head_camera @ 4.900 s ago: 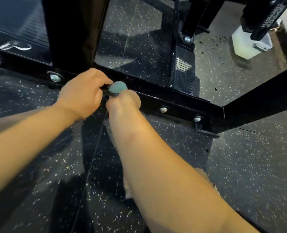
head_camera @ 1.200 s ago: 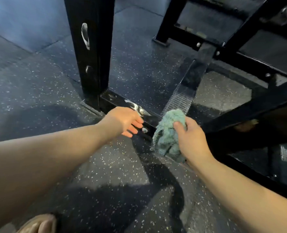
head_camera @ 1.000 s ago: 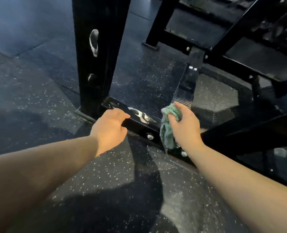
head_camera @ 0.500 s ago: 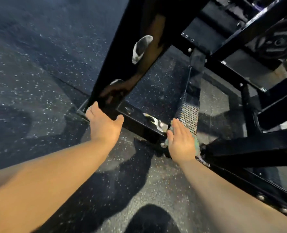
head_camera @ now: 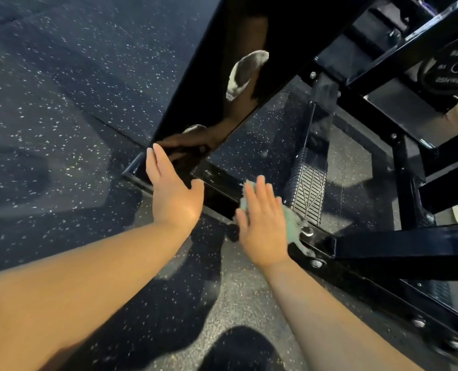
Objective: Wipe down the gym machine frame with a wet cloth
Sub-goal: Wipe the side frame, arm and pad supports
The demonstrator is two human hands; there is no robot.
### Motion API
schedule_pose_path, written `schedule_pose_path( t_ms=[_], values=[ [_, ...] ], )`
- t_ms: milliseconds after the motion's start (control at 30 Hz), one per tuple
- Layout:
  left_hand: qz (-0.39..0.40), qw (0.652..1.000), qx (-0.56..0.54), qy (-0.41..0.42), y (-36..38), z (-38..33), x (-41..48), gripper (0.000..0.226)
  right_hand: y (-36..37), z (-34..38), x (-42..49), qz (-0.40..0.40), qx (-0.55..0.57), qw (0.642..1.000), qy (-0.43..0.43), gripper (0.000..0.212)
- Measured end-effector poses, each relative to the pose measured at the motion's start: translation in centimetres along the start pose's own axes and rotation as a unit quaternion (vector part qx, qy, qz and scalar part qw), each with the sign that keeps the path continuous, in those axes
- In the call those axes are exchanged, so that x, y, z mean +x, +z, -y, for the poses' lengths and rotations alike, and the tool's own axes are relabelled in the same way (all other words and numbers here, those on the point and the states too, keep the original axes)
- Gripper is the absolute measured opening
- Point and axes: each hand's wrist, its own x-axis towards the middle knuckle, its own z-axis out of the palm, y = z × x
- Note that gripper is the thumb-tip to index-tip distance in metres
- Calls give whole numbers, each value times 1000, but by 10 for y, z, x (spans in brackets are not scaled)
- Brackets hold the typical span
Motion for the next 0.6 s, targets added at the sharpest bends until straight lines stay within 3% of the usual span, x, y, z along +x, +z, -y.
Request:
schedule_pose_path(
  t_ms=[100, 167, 333, 467, 533, 600],
  values=[
    [9, 1000, 2, 10, -4, 9, 3, 82, -4, -8, -13, 21, -30, 985, 168, 55],
    [11, 1000, 5, 23, -7, 12, 4, 82, -3, 16, -5, 42, -44, 978, 198, 59],
    [9, 998, -31, 55, -12, 18, 9, 74, 2, 94, 44, 75, -35, 996, 20, 74],
    [31, 997, -40, 64, -16, 21, 11, 72, -2, 72, 38, 87, -38, 994, -55, 89],
    [45, 996, -49, 60, -18, 20, 9, 72, -8, 40, 22, 77, -52, 995, -38, 93],
    [49, 996, -53, 58, -21, 18, 9, 72, -14, 21, 12, 98, -70, 992, 43, 93]
  ],
)
